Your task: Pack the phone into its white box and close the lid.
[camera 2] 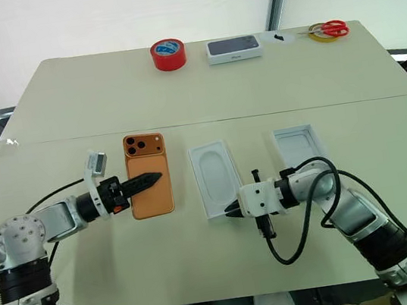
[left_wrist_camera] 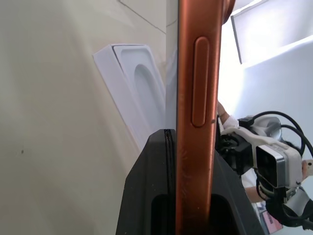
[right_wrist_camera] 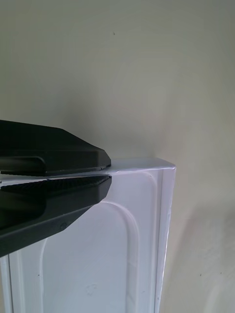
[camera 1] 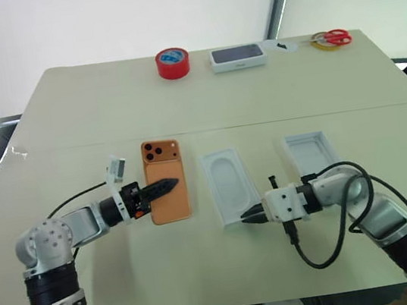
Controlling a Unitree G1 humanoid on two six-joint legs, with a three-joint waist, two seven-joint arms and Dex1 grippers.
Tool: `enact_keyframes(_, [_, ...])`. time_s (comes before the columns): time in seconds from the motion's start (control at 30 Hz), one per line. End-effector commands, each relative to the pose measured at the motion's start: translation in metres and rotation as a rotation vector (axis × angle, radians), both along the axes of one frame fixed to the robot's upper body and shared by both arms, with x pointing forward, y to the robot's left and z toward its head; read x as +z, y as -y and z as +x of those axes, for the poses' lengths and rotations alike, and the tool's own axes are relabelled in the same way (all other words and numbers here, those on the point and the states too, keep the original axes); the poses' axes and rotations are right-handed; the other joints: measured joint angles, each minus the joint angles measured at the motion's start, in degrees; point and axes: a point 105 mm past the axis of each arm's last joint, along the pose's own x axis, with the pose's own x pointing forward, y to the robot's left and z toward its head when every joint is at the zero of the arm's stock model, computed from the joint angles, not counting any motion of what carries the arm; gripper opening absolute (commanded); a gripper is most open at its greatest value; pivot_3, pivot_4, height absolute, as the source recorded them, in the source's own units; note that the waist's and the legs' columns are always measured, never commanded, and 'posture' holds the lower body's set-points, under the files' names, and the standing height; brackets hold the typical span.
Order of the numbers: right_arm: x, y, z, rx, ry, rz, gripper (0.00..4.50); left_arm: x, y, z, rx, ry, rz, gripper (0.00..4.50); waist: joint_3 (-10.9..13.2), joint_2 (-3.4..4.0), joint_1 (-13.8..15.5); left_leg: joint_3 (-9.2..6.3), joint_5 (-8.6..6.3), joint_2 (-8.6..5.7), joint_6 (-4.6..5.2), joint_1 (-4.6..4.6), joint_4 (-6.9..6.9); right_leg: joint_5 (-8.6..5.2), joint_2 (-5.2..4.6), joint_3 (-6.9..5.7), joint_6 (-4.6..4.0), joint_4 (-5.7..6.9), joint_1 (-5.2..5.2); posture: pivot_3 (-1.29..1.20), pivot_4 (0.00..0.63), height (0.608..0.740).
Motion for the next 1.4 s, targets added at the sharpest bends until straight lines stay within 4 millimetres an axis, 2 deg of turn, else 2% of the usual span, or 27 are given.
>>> enact_keyframes(0.03, [0.014, -0.016, 0.014, -0.045, 0.063, 0.052, 0.03, 0.029, 0.009, 0.012, 0.01, 0.097, -0.046, 0.0, 0.01, -0.02, 0.05, -0.01, 0.0, 0.0, 0.0, 0.0, 0.02, 0.0, 0.01, -0.01, 0.0, 0.01, 0.0, 0.0, 0.15, 0.73])
enact_keyframes(0.2, [0.016, -0.031, 0.033, -0.099, 0.111, 0.048, 0.03, 0.034, 0.024, 0.027, 0.006, 0.086, -0.06, 0.0, 0.03, -0.04, 0.03, -0.01, 0.01, 0.0, 0.0, -0.01, 0.08, 0.0, 0.09, -0.04, 0.02, 0.02, 0.03, 0.0, 0.15, 0.73])
enact_keyframes(0.37, [0.015, -0.036, 0.032, -0.125, 0.066, 0.035, 0.03, 0.027, 0.032, 0.04, 0.022, 0.049, -0.069, 0.0, 0.05, -0.08, 0.04, 0.01, 0.02, 0.03, 0.01, -0.01, 0.14, 0.01, 0.17, -0.04, 0.03, 0.03, 0.04, 0.0, 0.15, 0.73])
enact_keyframes(0.47, [0.018, -0.039, 0.025, -0.117, 0.003, 0.066, 0.03, 0.02, 0.036, 0.041, 0.008, 0.032, -0.071, 0.0, 0.06, -0.09, 0.06, 0.0, 0.02, 0.06, 0.0, -0.01, 0.19, 0.01, 0.21, -0.04, 0.03, 0.06, 0.07, 0.0, 0.15, 0.73])
enact_keyframes(0.5, [0.02, -0.039, 0.021, -0.107, -0.018, 0.076, 0.76, 0.017, 0.037, 0.04, 0.002, 0.024, -0.073, 0.0, 0.07, -0.1, 0.05, 0.0, 0.02, 0.06, 0.0, -0.01, 0.19, 0.01, 0.21, -0.04, 0.03, 0.06, 0.07, 0.0, 0.15, 0.73])
enact_keyframes(0.57, [0.028, -0.036, 0.018, -0.088, 0.001, 0.093, 1.58, 0.014, 0.04, 0.039, -0.021, 0.009, -0.084, 0.0, 0.08, -0.11, 0.06, 0.0, 0.02, 0.08, 0.0, -0.01, 0.19, 0.01, 0.23, -0.05, 0.03, 0.06, 0.06, 0.0, 0.15, 0.73])
enact_keyframes(0.67, [0.044, -0.026, 0.015, -0.066, -0.002, 0.145, 3.11, 0.011, 0.047, 0.04, -0.042, 0.007, -0.083, 0.0, 0.09, -0.12, 0.17, 0.01, 0.02, 0.08, -0.01, -0.01, 0.19, 0.01, 0.24, -0.04, 0.03, 0.05, 0.06, 0.0, 0.15, 0.73])
enact_keyframes(0.73, [0.054, -0.01, 0.018, -0.087, -0.034, 0.174, 3.11, 0.014, 0.053, 0.043, -0.053, 0.008, -0.105, 0.0, 0.11, -0.15, 0.27, 0.0, 0.02, 0.08, -0.01, -0.01, 0.2, 0.01, 0.24, -0.05, 0.04, 0.04, 0.1, 0.0, 0.15, 0.73])
enact_keyframes(0.83, [0.063, 0.017, 0.041, -0.181, 0.001, 0.182, 3.11, 0.012, 0.061, 0.044, -0.071, -0.002, -0.117, 0.0, 0.15, -0.2, 0.16, 0.0, 0.02, 0.08, 0.0, -0.01, 0.22, 0.01, 0.24, -0.05, 0.04, 0.04, 0.12, 0.0, 0.15, 0.73])
enact_keyframes(0.87, [0.058, 0.03, 0.056, -0.236, 0.048, 0.128, 3.11, 0.01, 0.066, 0.045, -0.073, -0.023, -0.126, 0.0, 0.14, -0.19, 0.09, 0.0, 0.02, 0.08, 0.0, 0.0, 0.21, 0.01, 0.24, -0.05, 0.04, 0.04, 0.12, 0.0, 0.15, 0.73])
enact_keyframes(0.93, [0.051, 0.044, 0.069, -0.277, 0.084, 0.069, 3.11, 0.007, 0.072, 0.046, -0.074, -0.033, -0.126, 0.0, 0.15, -0.19, 0.06, 0.01, 0.02, 0.09, 0.0, 0.02, 0.21, 0.01, 0.24, -0.05, 0.04, 0.04, 0.11, 0.0, 0.15, 0.73])
enact_keyframes(1.1, [0.048, 0.045, 0.076, -0.271, 0.121, 0.059, 3.11, -0.001, 0.079, 0.052, -0.066, -0.055, -0.093, 0.0, 0.19, -0.19, -0.08, 0.05, 0.04, 0.15, -0.02, -0.01, 0.14, 0.01, 0.33, -0.04, 0.04, 0.01, 0.03, 0.0, 0.15, 0.73])
enact_keyframes(1.33, [0.04, 0.058, 0.091, -0.287, 0.178, 0.009, 3.11, -0.001, 0.087, 0.049, -0.099, -0.072, -0.077, 0.0, 0.24, -0.19, 0.1, 0.05, 0.08, 0.18, -0.08, 0.0, 0.23, 0.01, 0.35, -0.04, 0.05, 0.06, 0.07, 0.0, 0.15, 0.73])
enact_keyframes(1.4, [0.04, 0.057, 0.093, -0.283, 0.179, 0.014, 3.17, -0.003, 0.086, 0.052, -0.085, -0.09, -0.069, 1.0, 0.28, -0.21, 0.1, 0.05, 0.08, 0.18, -0.08, -0.01, 0.22, 0.01, 0.35, -0.04, 0.05, 0.06, 0.07, 0.0, 0.15, 0.73])
